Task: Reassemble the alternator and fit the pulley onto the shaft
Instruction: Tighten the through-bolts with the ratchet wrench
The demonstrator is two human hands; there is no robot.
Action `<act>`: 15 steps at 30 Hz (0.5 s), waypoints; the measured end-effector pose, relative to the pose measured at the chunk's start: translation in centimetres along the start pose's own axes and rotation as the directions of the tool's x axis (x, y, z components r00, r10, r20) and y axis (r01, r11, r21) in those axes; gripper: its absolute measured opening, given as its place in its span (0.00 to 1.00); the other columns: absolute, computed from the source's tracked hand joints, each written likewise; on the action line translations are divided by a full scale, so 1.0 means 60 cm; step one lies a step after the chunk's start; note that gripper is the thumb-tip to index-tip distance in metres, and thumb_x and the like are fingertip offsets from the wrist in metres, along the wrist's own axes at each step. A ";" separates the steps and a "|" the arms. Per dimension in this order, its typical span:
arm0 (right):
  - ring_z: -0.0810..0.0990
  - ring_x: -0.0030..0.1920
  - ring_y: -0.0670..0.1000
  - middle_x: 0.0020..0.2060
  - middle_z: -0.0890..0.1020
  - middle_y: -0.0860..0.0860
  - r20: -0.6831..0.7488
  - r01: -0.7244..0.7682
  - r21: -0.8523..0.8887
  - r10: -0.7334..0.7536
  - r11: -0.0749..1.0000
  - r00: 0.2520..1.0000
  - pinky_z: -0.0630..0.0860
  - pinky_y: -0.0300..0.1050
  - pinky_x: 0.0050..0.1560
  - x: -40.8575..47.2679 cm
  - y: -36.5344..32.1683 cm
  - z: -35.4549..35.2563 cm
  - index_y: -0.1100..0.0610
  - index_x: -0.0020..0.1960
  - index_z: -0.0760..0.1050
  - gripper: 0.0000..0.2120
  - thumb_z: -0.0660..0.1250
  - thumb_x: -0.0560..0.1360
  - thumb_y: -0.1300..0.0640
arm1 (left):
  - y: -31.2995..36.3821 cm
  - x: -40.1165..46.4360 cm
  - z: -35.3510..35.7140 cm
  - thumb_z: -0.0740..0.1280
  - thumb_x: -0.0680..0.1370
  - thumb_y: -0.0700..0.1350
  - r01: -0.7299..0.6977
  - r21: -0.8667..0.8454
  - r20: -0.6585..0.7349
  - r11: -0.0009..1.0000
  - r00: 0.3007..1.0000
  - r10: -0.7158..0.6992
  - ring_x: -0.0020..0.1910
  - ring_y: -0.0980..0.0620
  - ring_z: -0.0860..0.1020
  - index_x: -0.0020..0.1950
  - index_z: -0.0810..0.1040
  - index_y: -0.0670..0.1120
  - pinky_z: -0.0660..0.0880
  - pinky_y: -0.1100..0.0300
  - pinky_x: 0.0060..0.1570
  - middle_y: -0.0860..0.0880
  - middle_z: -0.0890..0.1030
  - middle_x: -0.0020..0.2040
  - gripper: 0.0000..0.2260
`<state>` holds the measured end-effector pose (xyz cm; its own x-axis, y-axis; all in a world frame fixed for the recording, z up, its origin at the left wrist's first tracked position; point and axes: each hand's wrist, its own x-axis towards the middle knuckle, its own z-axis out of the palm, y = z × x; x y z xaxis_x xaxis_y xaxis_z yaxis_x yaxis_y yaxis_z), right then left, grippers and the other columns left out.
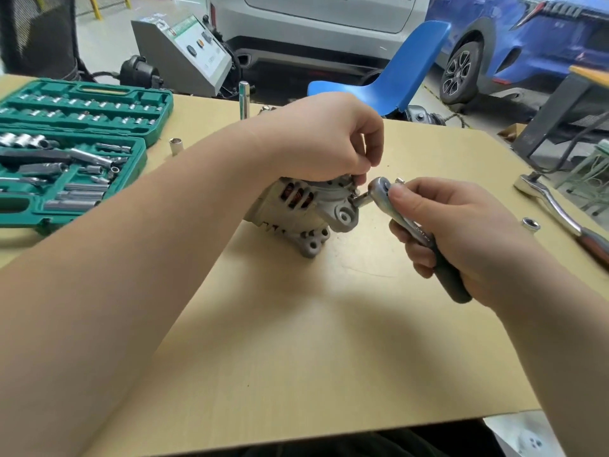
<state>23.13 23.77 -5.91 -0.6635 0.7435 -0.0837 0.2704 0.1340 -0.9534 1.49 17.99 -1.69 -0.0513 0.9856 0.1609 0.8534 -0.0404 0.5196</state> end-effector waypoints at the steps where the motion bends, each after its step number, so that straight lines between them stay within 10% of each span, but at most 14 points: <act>1: 0.69 0.25 0.51 0.33 0.77 0.55 -0.016 -0.026 0.001 0.026 1.000 1.000 0.71 0.45 0.25 0.006 0.000 -0.003 0.60 0.48 0.82 0.16 0.72 0.80 0.46 | 0.002 0.000 0.001 0.70 0.82 0.44 0.013 -0.004 0.004 1.000 1.000 -0.013 0.43 0.62 0.84 0.50 0.83 0.56 0.84 0.55 0.50 0.65 0.86 0.41 0.07; 15: 0.69 0.25 0.50 0.32 0.78 0.54 -0.011 0.000 -0.078 -0.001 0.997 1.000 0.69 0.43 0.24 0.031 -0.022 -0.016 0.55 0.46 0.83 0.15 0.72 0.79 0.42 | 0.007 -0.006 -0.006 0.67 0.81 0.42 0.084 -0.083 0.027 0.993 0.996 -0.082 0.42 0.59 0.85 0.52 0.82 0.59 0.84 0.61 0.39 0.64 0.87 0.42 0.10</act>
<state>22.21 25.63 -4.51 -0.6560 0.7506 -0.0792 0.3239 0.1852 -0.9278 1.67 17.54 -1.24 -0.1065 0.9898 0.0951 0.8001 0.0285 0.5992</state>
